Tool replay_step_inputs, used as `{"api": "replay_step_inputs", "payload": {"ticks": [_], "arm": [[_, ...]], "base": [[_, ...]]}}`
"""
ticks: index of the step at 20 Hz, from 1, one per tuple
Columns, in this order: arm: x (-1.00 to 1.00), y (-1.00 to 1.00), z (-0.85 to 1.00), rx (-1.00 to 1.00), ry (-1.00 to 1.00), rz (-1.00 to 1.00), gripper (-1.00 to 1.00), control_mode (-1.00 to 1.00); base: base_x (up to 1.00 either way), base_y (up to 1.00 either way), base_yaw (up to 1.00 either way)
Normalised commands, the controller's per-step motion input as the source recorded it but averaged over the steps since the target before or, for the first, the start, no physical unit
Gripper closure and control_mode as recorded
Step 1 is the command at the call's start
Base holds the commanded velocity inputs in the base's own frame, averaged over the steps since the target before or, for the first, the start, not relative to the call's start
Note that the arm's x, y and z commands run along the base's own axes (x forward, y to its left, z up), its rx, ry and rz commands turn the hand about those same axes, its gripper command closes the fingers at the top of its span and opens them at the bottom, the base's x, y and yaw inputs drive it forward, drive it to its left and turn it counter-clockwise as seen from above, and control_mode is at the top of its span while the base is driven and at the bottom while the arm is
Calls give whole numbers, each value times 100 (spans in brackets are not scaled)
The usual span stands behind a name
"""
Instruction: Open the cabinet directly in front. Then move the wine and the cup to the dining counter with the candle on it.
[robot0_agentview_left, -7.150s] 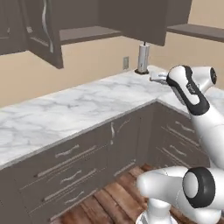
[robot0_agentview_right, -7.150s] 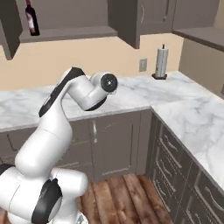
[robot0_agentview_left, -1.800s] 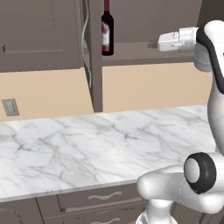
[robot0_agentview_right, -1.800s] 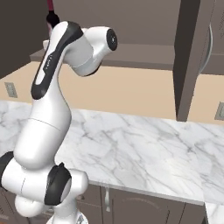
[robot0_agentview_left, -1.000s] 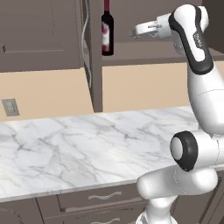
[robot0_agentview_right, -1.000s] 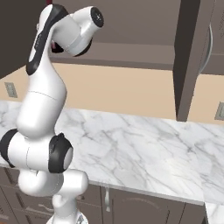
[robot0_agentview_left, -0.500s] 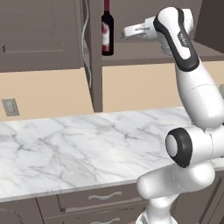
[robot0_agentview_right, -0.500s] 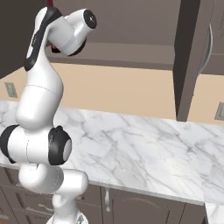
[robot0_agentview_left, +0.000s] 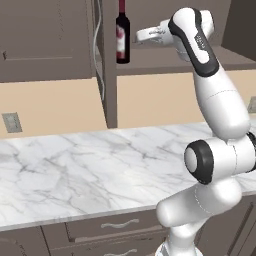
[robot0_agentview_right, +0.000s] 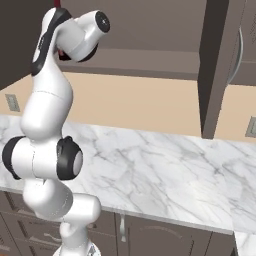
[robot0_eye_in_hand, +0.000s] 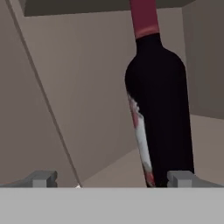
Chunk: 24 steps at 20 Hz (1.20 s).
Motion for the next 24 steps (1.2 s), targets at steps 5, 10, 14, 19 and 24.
{"api": "replay_step_inputs", "payload": {"ticks": [5,10,14,19,24], "arm": [[36,2,0,-1,-3,0,-100,-100],[33,11,0,-5,-11,0,-100,-100],[9,8,0,-2,-5,0,-100,-100],[3,0,0,0,0,0,-100,-100],[29,6,0,-1,0,0,-100,-100]], "base": [[0,0,0],[0,0,0],[0,0,0],[0,0,0],[0,0,0]]}}
